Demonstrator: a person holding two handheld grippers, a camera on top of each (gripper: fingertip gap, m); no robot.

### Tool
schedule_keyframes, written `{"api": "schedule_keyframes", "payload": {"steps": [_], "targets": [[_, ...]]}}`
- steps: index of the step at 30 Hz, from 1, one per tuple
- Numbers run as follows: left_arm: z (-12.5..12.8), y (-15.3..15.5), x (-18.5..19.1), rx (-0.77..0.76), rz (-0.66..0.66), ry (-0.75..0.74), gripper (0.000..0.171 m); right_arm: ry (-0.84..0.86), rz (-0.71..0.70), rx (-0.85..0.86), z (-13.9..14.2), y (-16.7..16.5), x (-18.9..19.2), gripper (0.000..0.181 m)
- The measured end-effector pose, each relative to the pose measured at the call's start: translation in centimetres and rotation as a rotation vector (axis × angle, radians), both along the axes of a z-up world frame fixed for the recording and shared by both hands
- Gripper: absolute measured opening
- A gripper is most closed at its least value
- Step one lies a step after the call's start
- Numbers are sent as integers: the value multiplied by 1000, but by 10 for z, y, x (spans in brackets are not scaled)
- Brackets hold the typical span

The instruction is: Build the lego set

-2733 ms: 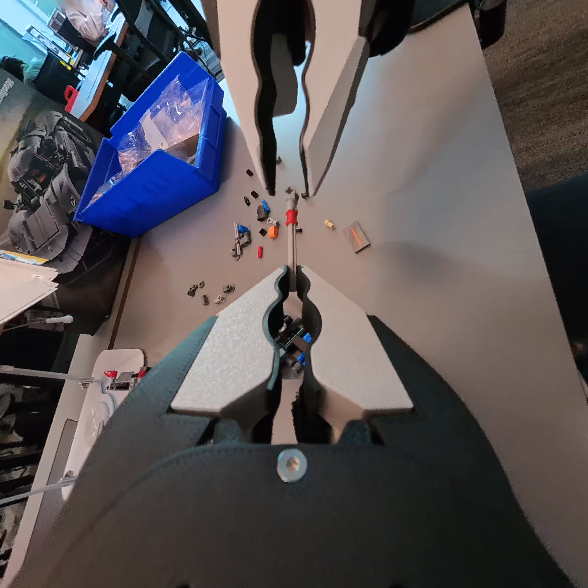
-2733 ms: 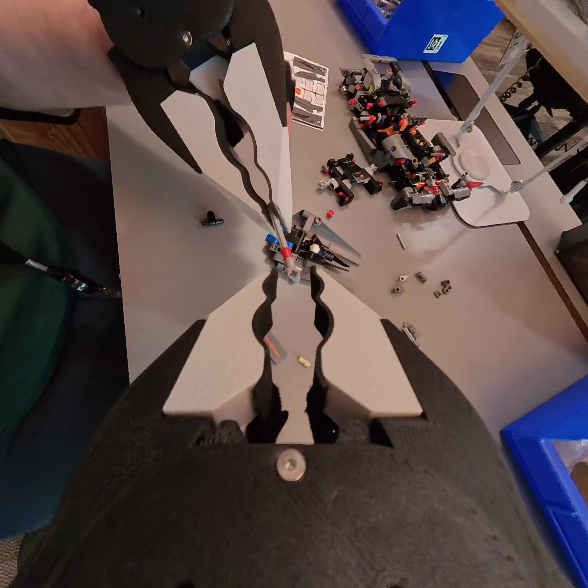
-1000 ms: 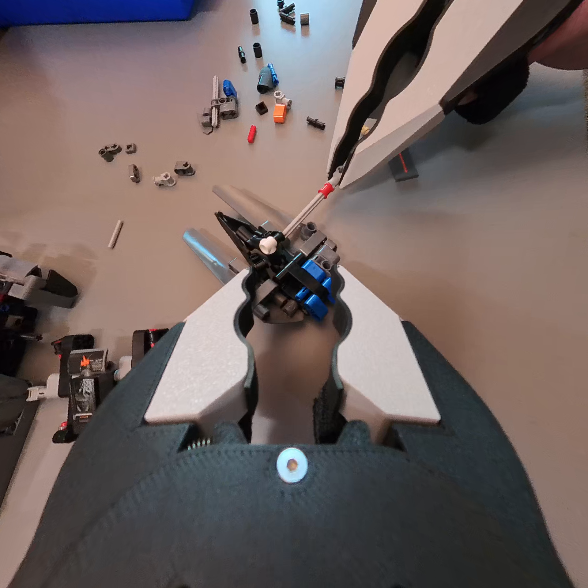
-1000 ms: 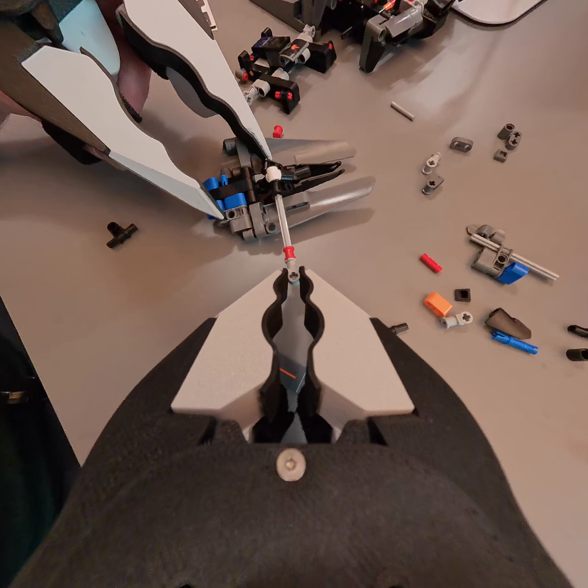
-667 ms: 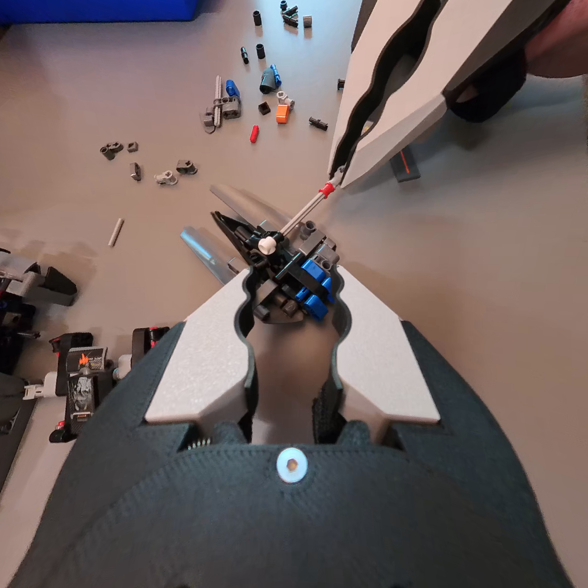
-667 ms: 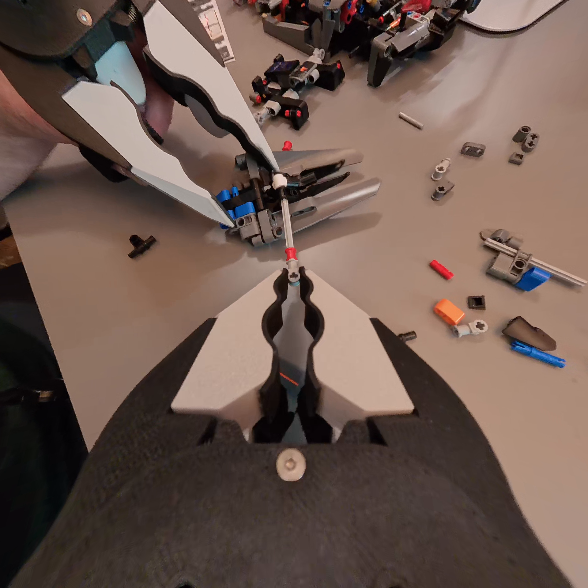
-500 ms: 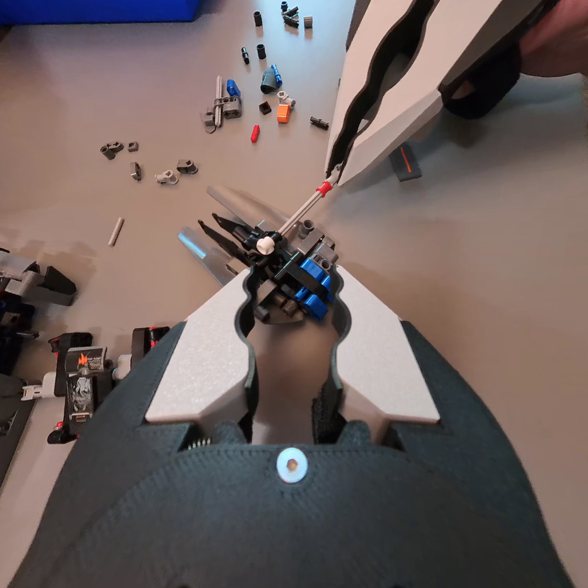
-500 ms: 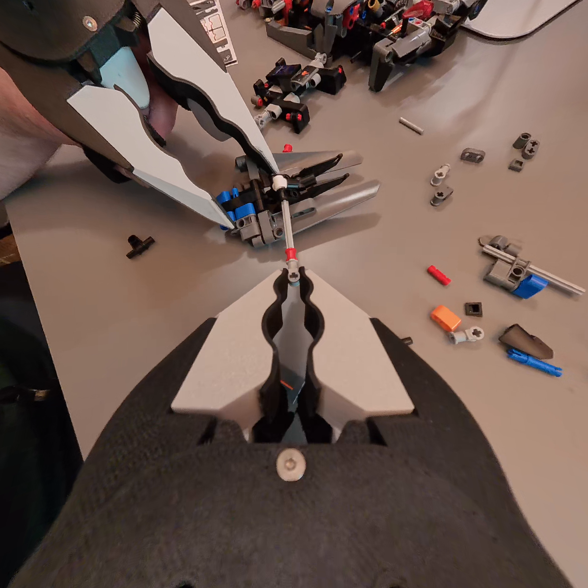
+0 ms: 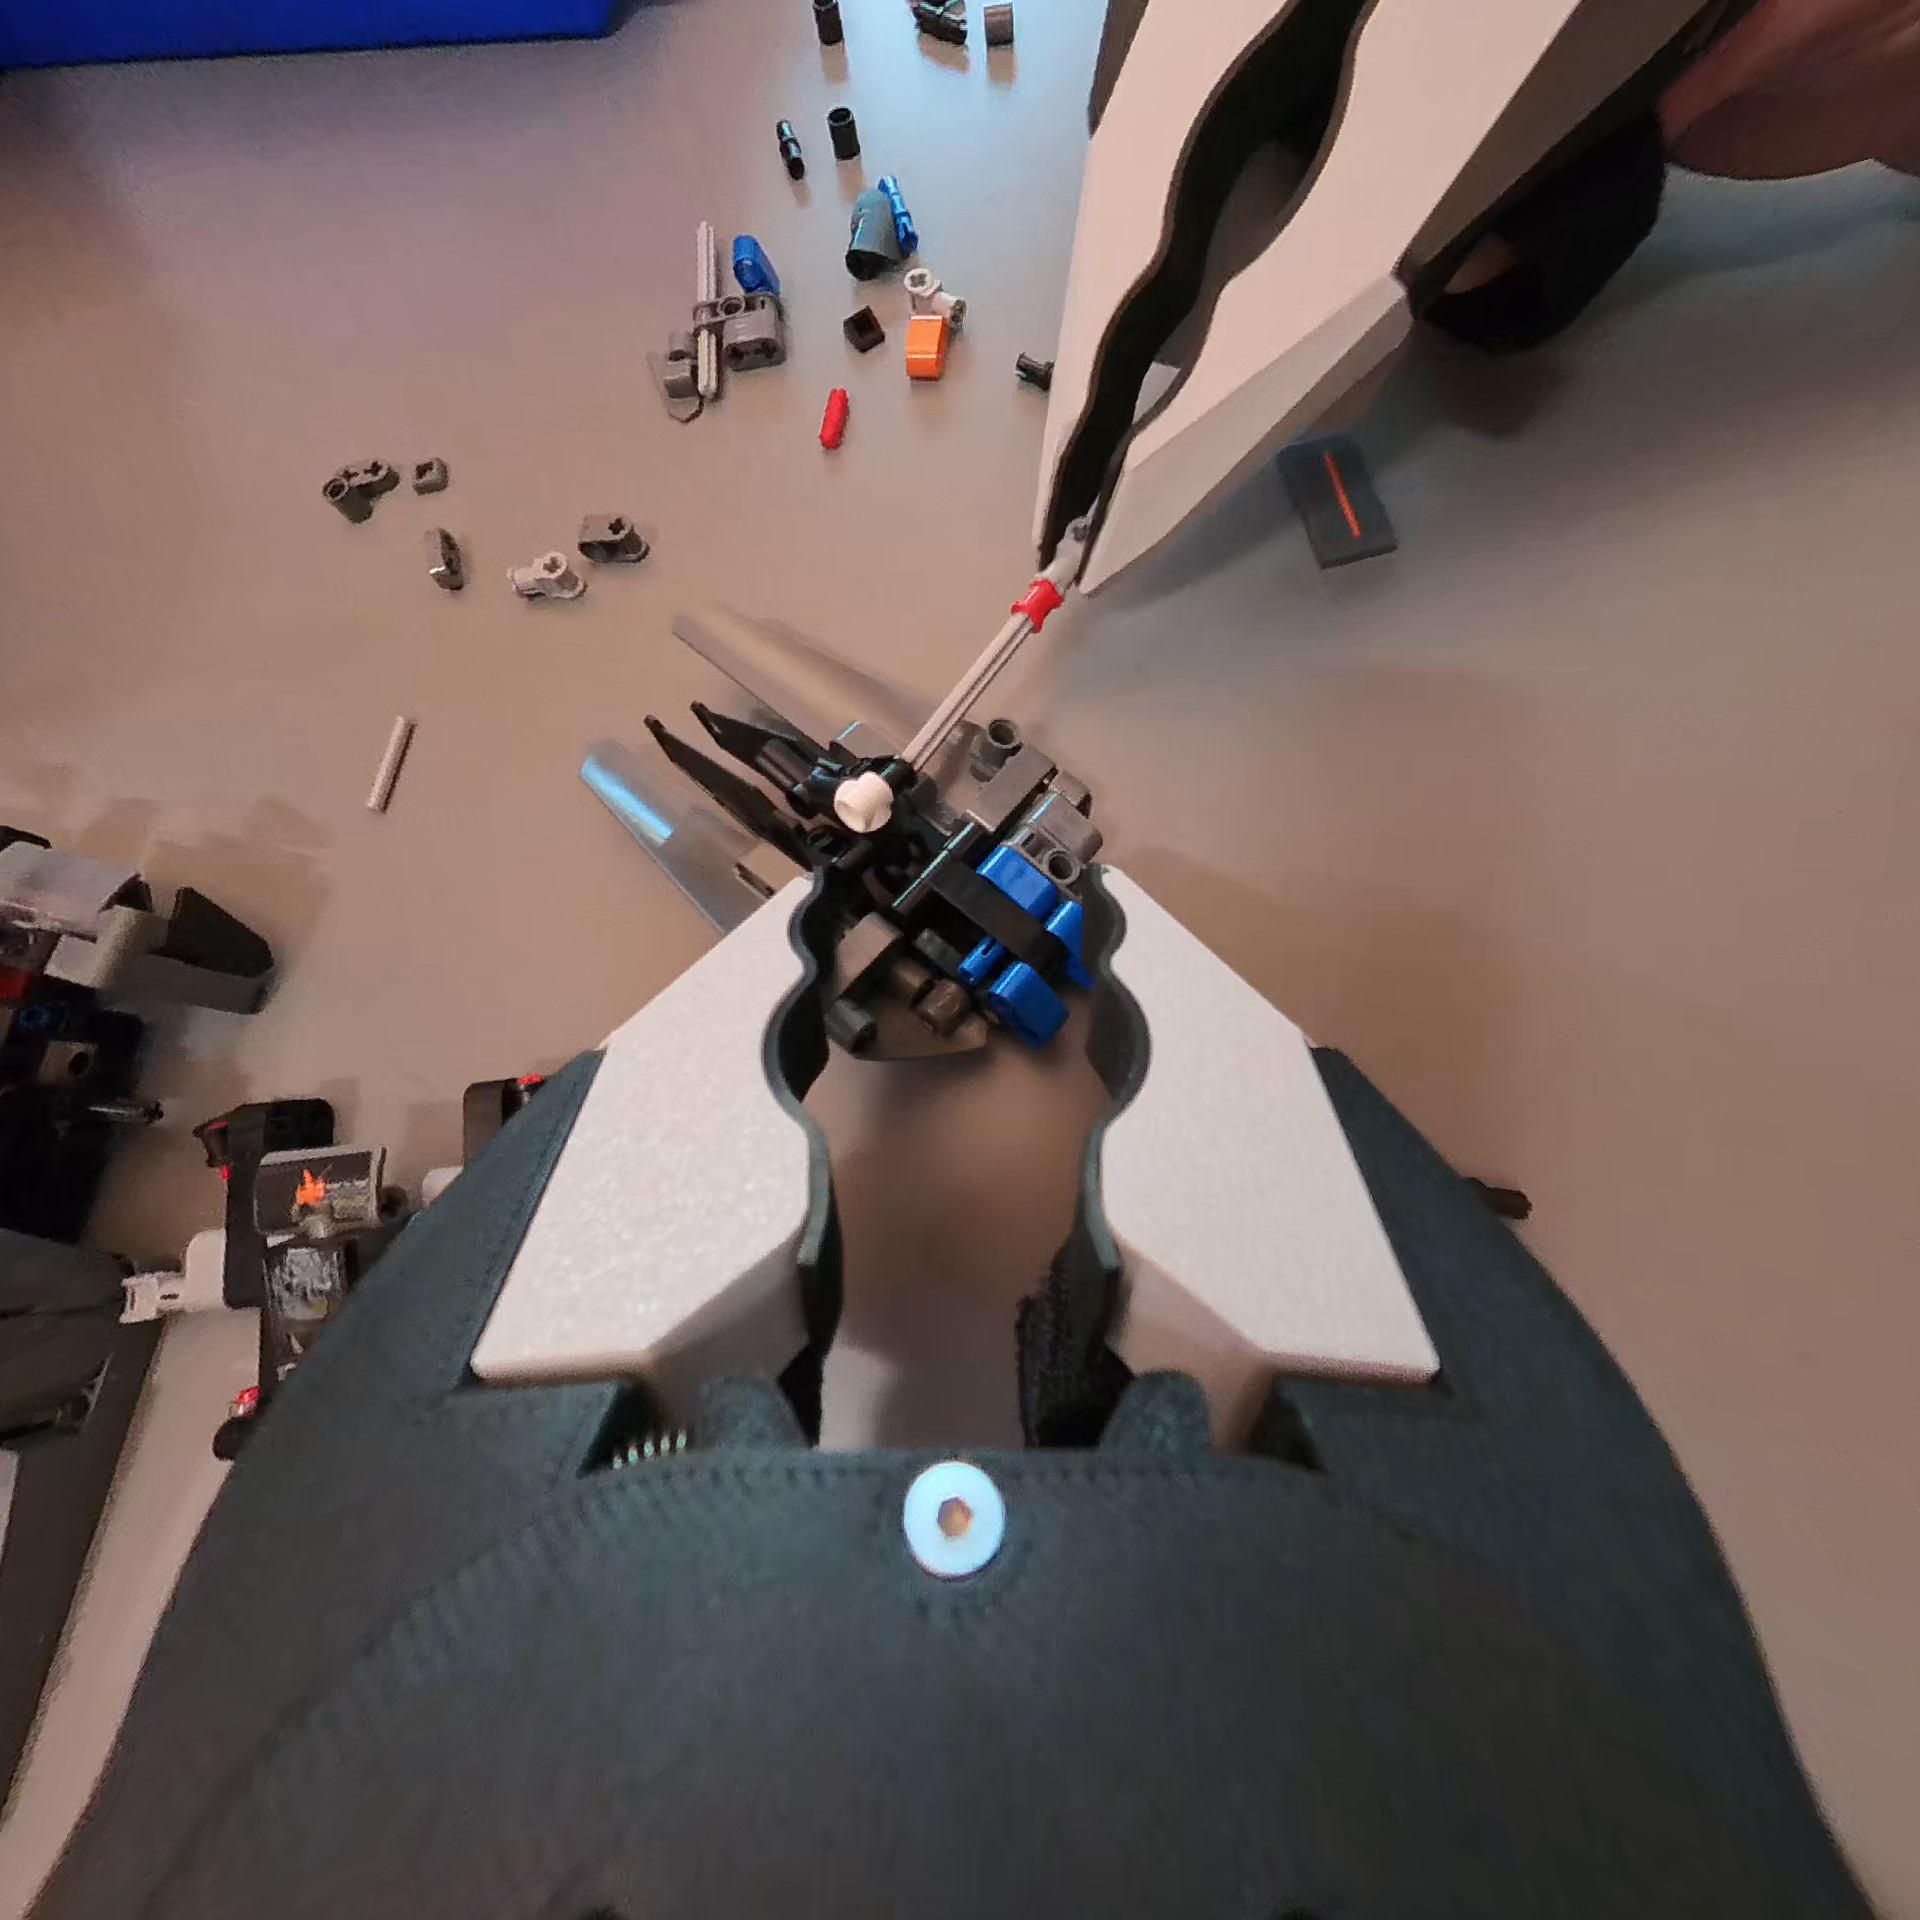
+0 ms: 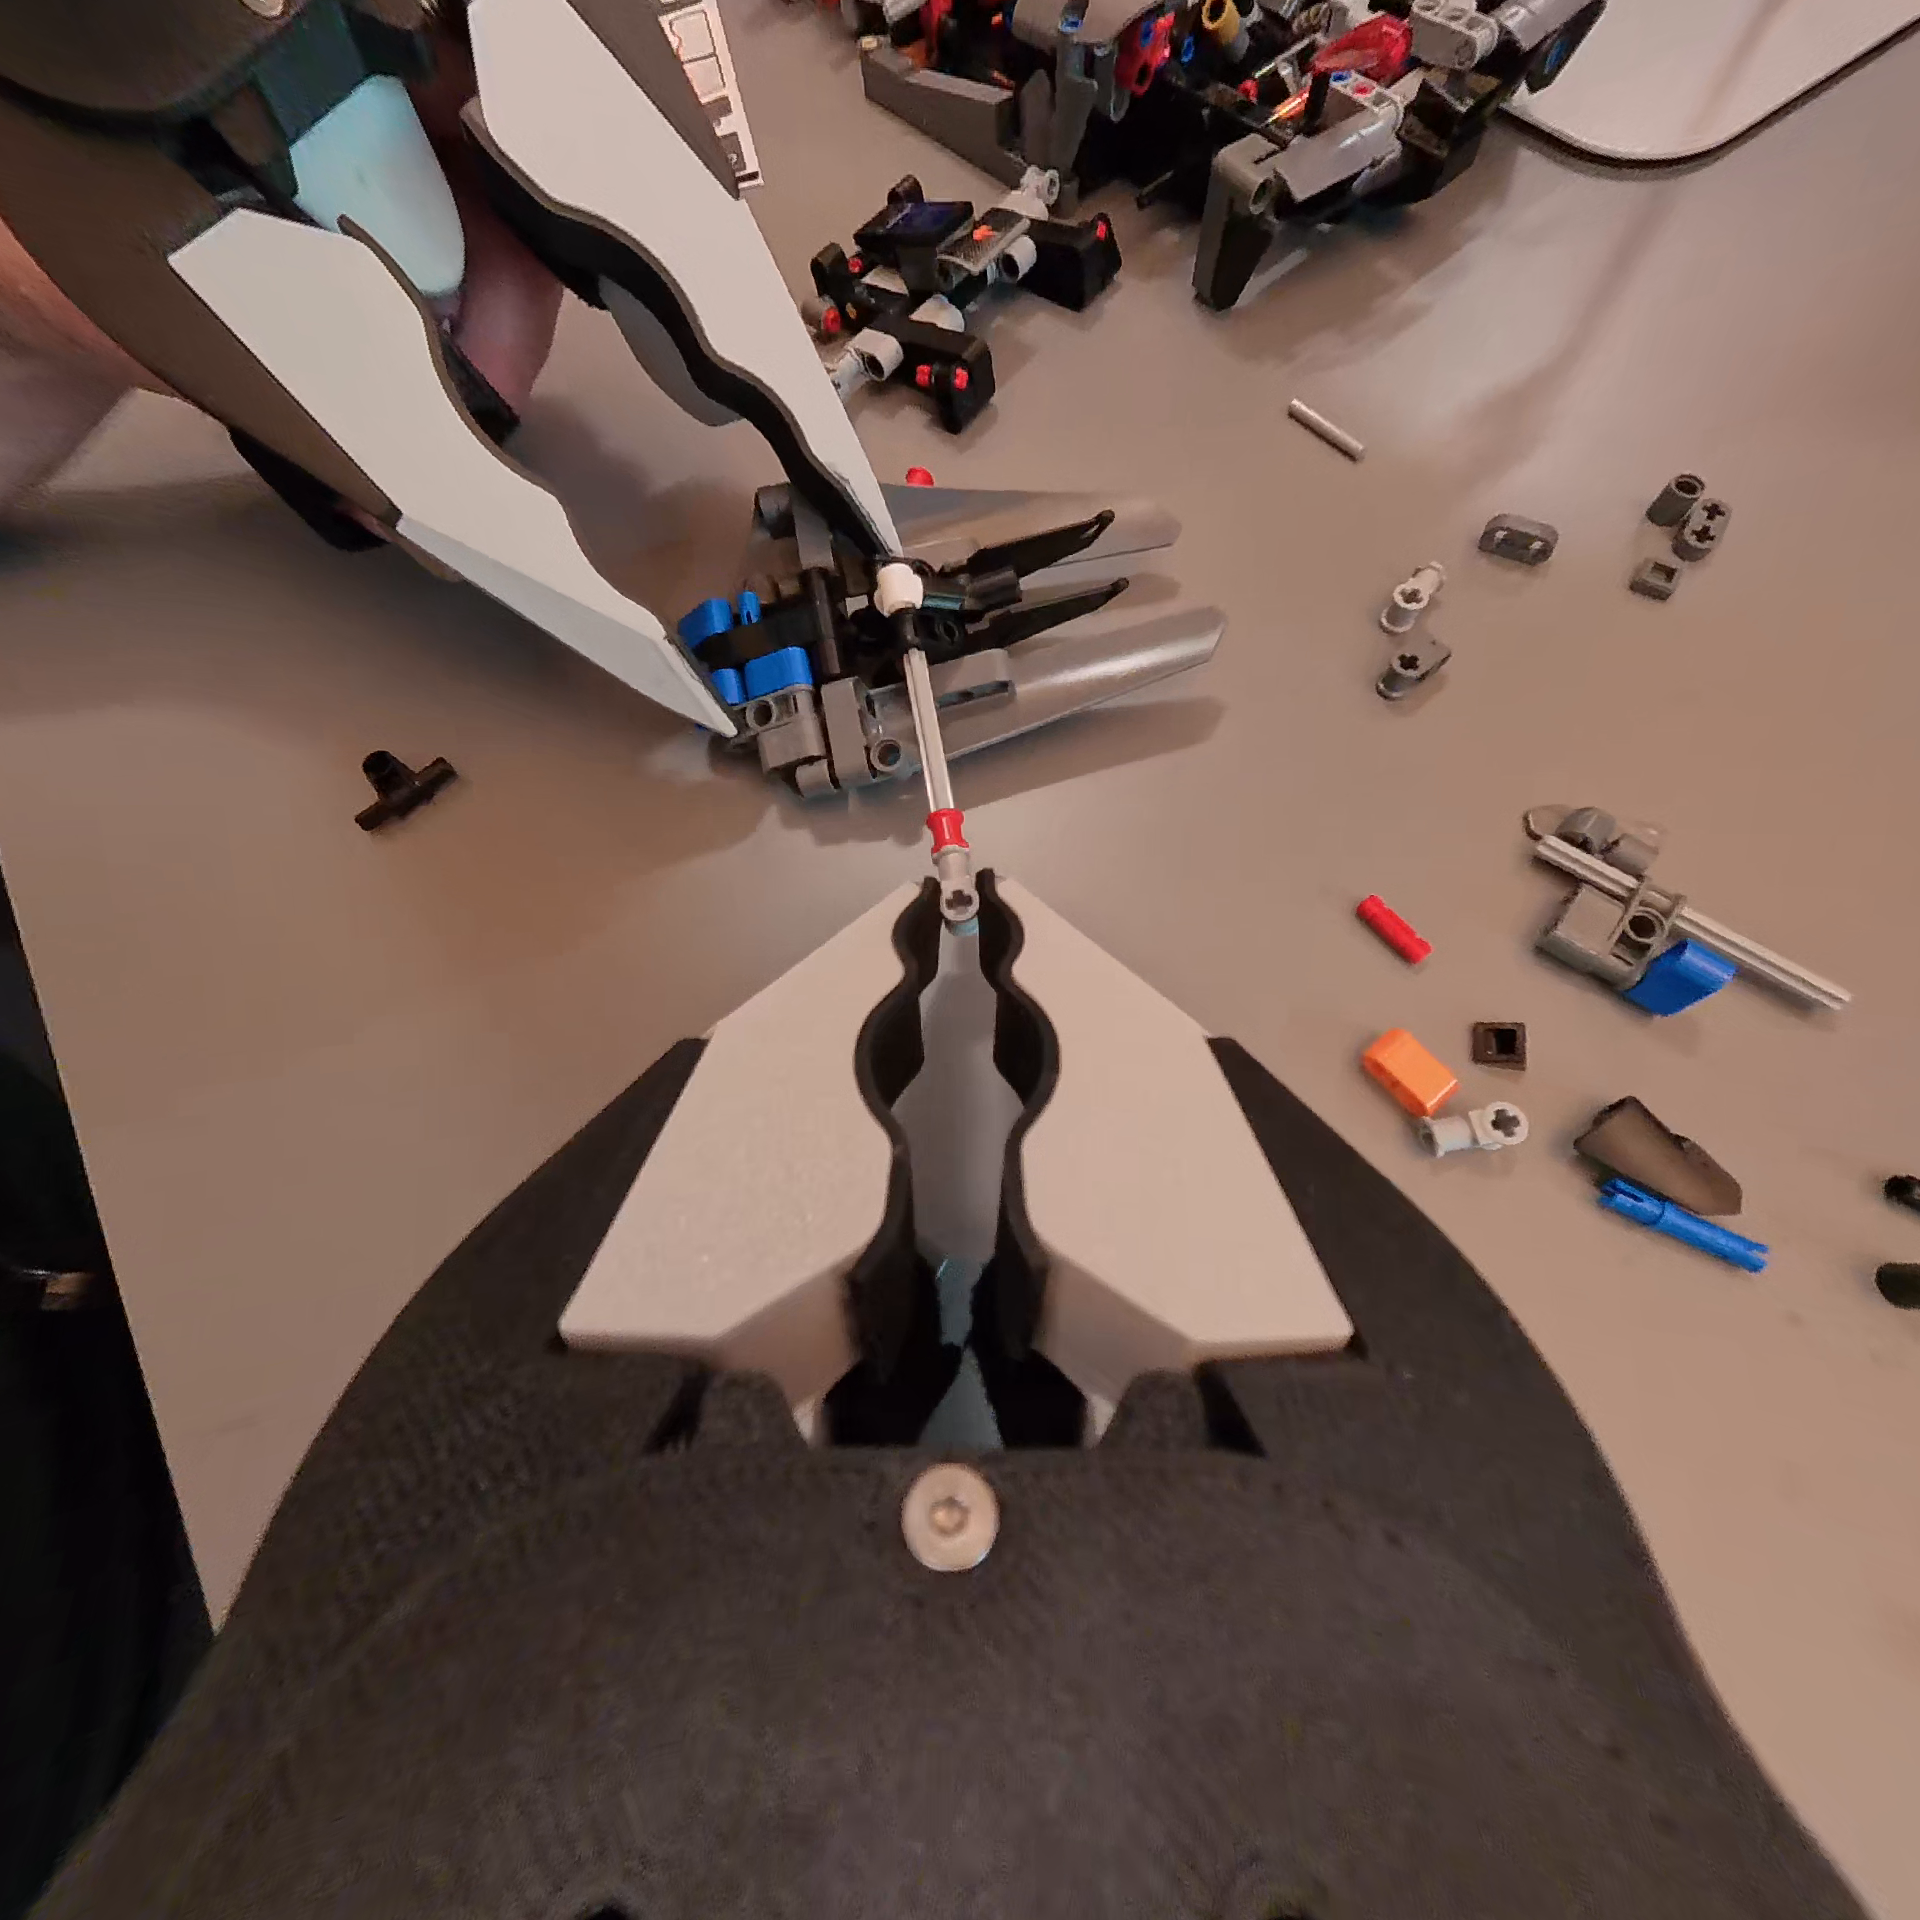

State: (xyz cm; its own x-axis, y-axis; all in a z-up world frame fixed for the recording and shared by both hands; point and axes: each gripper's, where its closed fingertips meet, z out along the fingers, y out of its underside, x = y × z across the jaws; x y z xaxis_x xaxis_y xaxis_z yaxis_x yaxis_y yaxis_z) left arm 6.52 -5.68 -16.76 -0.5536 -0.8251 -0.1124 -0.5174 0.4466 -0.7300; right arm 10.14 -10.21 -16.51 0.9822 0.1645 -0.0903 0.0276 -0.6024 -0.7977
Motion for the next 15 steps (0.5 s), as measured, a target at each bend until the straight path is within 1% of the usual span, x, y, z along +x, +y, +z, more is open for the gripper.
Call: {"api": "schedule_keyframes", "payload": {"steps": [6,8,12,15], "targets": [[0,1,1,-3,1,-1,46,-59,18,-39,-7,1,0,4],[0,3,1,3,6,2,46,-71,30,-25,-6,2,-1,4],[0,5,2,2,7,1,46,-27,41,-12,-3,4,-1,4],[0,5,3,2,6,-2,46,40,49,-3,1,5,-1,4]]}}
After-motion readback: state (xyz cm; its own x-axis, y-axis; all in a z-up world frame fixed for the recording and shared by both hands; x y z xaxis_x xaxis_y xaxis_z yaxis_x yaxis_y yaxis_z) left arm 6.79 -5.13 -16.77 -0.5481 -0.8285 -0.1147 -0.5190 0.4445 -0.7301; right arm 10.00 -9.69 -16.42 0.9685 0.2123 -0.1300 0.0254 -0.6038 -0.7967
